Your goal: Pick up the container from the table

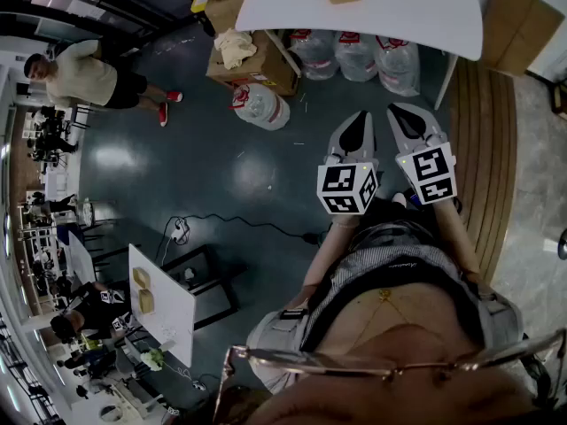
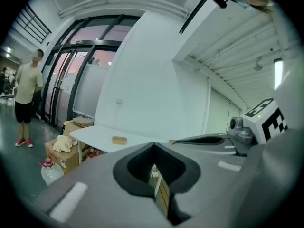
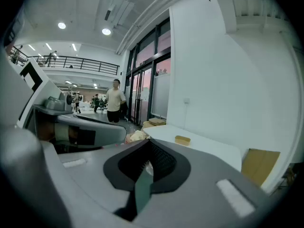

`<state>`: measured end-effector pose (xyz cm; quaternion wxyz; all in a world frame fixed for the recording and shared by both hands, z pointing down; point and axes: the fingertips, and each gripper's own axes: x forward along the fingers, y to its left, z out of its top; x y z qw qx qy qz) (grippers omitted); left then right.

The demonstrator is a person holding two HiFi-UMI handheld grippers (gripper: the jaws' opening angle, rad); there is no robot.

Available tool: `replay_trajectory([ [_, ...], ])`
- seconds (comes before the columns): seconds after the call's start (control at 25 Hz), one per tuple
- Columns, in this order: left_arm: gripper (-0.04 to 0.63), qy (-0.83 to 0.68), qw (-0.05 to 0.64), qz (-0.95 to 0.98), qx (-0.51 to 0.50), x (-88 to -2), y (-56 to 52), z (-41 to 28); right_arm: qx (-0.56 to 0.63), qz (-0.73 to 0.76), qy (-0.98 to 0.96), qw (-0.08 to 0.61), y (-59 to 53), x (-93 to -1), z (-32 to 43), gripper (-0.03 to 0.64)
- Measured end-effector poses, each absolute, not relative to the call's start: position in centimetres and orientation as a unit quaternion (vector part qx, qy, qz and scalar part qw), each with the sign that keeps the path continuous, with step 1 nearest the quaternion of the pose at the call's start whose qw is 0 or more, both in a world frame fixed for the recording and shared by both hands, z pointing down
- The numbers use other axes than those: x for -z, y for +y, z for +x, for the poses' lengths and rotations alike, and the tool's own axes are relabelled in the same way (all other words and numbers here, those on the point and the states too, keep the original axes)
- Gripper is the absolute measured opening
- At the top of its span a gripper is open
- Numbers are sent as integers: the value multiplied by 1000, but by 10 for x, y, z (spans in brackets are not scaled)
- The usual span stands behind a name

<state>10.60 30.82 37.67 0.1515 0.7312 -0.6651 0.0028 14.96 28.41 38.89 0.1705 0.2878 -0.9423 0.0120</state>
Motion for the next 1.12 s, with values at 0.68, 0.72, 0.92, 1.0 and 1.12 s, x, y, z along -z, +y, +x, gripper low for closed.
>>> replay_trajectory([
  [0.68,0,-674,157,722,15,-378,284,109,-39,290,-947,136,253,-387,159,26],
  [0.72,0,-674,157,722,15,-379,279,105,-39,292,-946,136,249,-387,156,26],
  [0.92,0,-666,160,728,11,-387,246,85,-36,306,-940,143,221,-395,139,26],
  [1.0,0,-660,164,733,12,-388,228,76,-38,313,-938,146,205,-396,130,26],
  [1.12,0,-648,166,743,10,-388,201,60,-46,326,-933,147,179,-398,115,26],
])
